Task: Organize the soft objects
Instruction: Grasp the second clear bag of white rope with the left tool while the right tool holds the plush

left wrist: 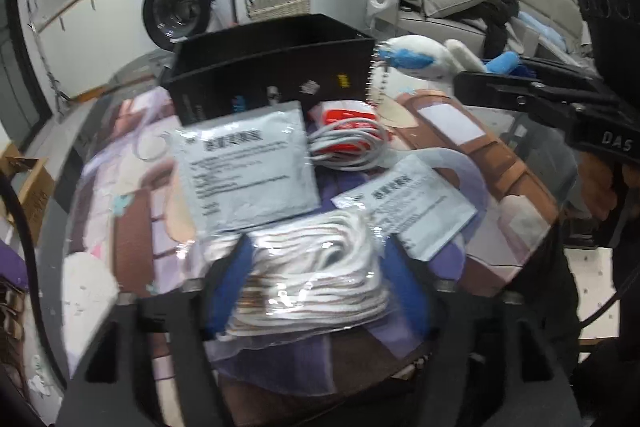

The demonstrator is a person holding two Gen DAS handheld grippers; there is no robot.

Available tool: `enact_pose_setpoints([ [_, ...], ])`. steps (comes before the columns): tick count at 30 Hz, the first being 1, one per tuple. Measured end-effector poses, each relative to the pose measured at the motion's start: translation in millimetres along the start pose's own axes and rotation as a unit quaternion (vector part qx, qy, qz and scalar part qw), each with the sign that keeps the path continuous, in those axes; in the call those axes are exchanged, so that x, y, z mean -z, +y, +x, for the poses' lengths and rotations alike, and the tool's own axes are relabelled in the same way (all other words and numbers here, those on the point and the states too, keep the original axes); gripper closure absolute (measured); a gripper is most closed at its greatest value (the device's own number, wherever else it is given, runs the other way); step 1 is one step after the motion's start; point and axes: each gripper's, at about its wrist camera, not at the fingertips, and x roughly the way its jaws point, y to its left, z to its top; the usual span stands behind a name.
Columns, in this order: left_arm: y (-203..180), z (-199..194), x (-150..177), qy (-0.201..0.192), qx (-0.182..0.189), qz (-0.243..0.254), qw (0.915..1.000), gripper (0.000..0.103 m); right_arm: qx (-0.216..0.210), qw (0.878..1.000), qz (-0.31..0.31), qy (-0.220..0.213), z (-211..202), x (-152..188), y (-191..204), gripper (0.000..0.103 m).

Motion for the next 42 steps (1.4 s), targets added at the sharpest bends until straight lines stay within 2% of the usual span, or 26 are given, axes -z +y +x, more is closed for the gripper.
enact_pose_setpoints([
  [2,4,-1,0,-0.002,-0.014,-0.003,0.9999,0.003,0.0,1.0,-0.001,0.0,0,0,0,0.069],
  [4,8,5,3,0.016,-0.004,-0.006,0.9998,0.0,-0.001,1.0,-0.001,0.0,0,0,1,0.069],
  [10,20,20,8,0.032,0.001,-0.041,0.9987,0.0,-0.001,1.0,-0.005,0.0,0,0,3,0.069],
  [19,16,21,10,0.024,-0.004,-0.034,0.9991,0.0,-0.007,1.0,-0.007,0.001,2,0,6,0.069],
  [25,14,21,9,0.022,-0.007,-0.031,0.9993,0.0,0.005,0.999,-0.011,0.05,16,11,1,0.069],
  [27,14,21,9,0.02,-0.006,-0.03,0.9993,0.0,0.013,0.998,-0.014,0.059,15,16,-4,0.065],
  [28,13,21,9,0.019,-0.005,-0.03,0.9994,0.0,0.005,0.997,-0.015,0.071,15,19,-6,0.053],
  [29,13,21,9,0.018,-0.005,-0.029,0.9994,0.001,0.0,0.996,-0.017,0.082,16,22,-8,0.045],
  [31,13,20,9,0.015,-0.004,-0.028,0.9995,0.002,0.014,0.995,-0.032,0.094,15,28,-9,0.045],
  [34,11,17,10,0.008,-0.001,-0.024,0.9997,0.011,0.02,0.993,-0.037,0.109,15,35,-12,0.044],
  [36,10,17,10,0.004,-0.001,-0.022,0.9998,0.014,0.012,0.992,-0.034,0.123,20,41,-14,0.044],
  [39,9,15,9,-0.002,-0.004,-0.021,0.9998,0.019,0.016,0.99,-0.048,0.135,31,49,-11,0.046],
  [41,10,15,9,-0.005,-0.004,-0.023,0.9997,0.02,0.017,0.991,-0.049,0.127,32,48,-9,0.067],
  [42,10,15,9,-0.005,-0.003,-0.022,0.9997,0.02,0.015,0.991,-0.052,0.125,33,48,-7,0.069],
])
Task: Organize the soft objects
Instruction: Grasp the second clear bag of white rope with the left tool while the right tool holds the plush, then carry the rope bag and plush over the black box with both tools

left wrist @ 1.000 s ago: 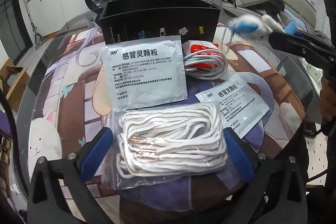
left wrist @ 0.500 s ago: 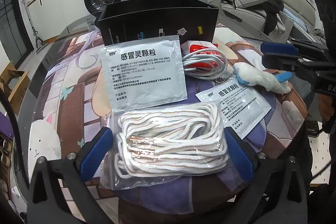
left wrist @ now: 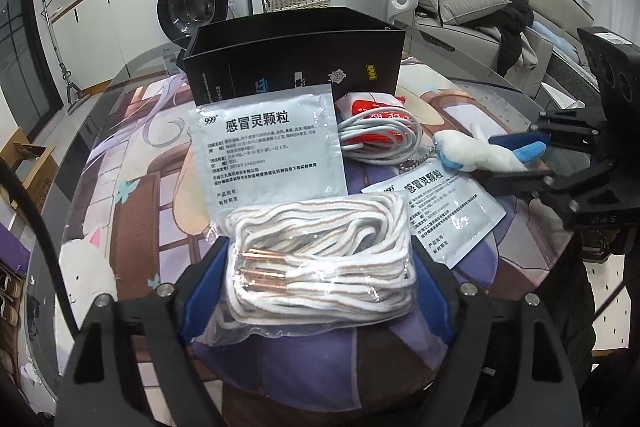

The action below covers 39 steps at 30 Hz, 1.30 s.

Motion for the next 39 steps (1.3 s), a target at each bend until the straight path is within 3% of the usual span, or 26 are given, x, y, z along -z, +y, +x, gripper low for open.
enact_pose_setpoints([
  [7,3,-5,-3,-0.012,0.008,-0.007,0.9999,0.022,-0.003,0.999,-0.03,-0.021,-8,-2,11,0.073],
  [22,12,-37,-22,-0.074,0.005,-0.027,0.9969,0.022,0.006,0.993,0.022,-0.112,-47,-27,9,0.073],
  [32,31,-41,-58,-0.122,-0.006,-0.055,0.991,0.022,0.021,0.988,0.079,-0.132,-42,-58,4,0.073],
  [39,44,-29,-86,-0.139,-0.02,-0.064,0.988,0.021,0.035,0.986,0.081,-0.145,-33,-92,-5,0.073],
])
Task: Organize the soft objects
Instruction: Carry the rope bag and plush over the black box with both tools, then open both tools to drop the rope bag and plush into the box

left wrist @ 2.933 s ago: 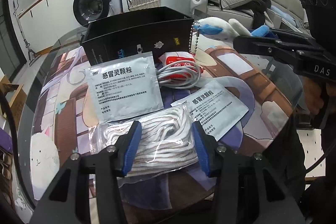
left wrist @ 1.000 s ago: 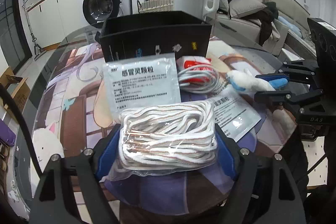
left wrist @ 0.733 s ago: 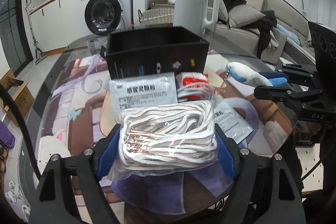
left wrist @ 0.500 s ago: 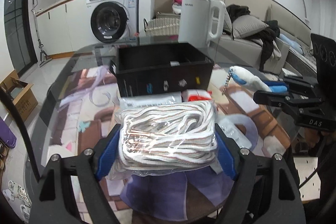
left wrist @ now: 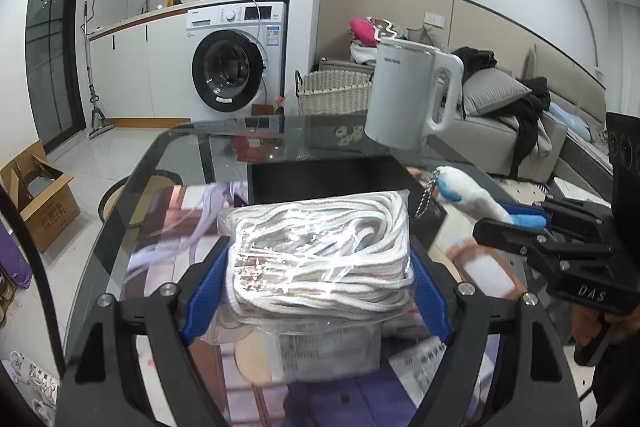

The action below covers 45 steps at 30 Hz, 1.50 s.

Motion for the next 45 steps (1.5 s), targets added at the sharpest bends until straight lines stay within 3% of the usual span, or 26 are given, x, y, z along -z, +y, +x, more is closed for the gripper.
enact_pose_setpoints([
  [10,9,39,-23,-0.012,-0.025,-0.006,0.9996,0.021,0.013,1.0,0.006,0.002,43,-38,-7,0.073],
  [26,14,73,-26,-0.003,-0.031,0.0,0.9995,0.021,0.032,0.999,0.003,0.021,98,-52,-15,0.072],
  [28,15,74,-26,-0.002,-0.03,-0.003,0.9995,0.021,0.031,0.999,-0.003,0.021,101,-53,-16,0.069],
  [31,18,73,-27,-0.002,-0.027,-0.007,0.9996,0.021,0.022,0.999,0.0,0.024,101,-52,-20,0.06],
  [39,12,77,-26,0.002,-0.024,0.006,0.9997,0.02,0.035,0.999,0.008,0.014,82,-40,-33,0.055],
  [45,9,76,-25,0.001,-0.023,0.01,0.9997,0.01,0.035,0.999,0.011,0.008,63,-29,-31,0.047],
])
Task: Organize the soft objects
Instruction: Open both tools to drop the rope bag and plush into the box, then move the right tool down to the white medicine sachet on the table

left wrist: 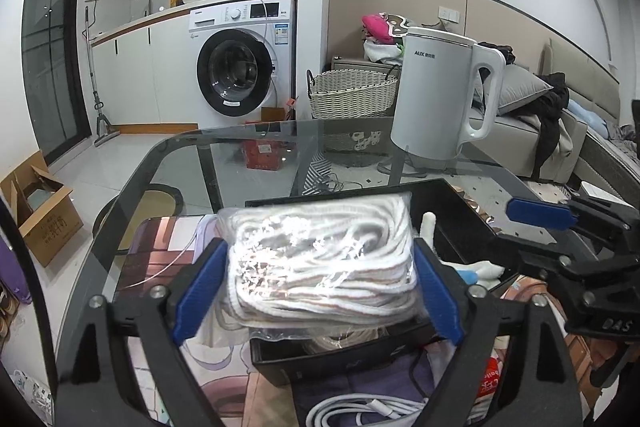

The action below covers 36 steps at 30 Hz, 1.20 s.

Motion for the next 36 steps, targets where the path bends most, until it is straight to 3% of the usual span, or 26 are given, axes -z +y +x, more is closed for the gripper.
enact_pose_setpoints([
  [2,0,-4,1,0.002,0.0,-0.005,1.0,0.0,-0.003,1.0,0.003,-0.005,-8,5,0,0.039],
  [6,2,-19,7,-0.007,-0.001,-0.012,0.9999,0.0,-0.004,1.0,0.011,-0.01,-24,17,2,0.034],
  [10,2,-33,19,-0.002,-0.005,-0.015,0.9999,0.0,-0.006,1.0,0.018,0.004,-36,27,6,0.018],
  [16,8,-53,35,0.005,-0.009,-0.034,0.9994,0.0,0.0,1.0,0.011,0.015,-54,43,18,0.005],
  [27,3,-77,60,0.019,-0.041,-0.013,0.9989,0.0,-0.005,0.997,0.022,0.071,-46,65,27,0.001],
  [36,12,-79,67,0.016,-0.038,-0.021,0.9989,0.0,-0.029,0.99,-0.003,0.134,-33,83,44,0.001],
])
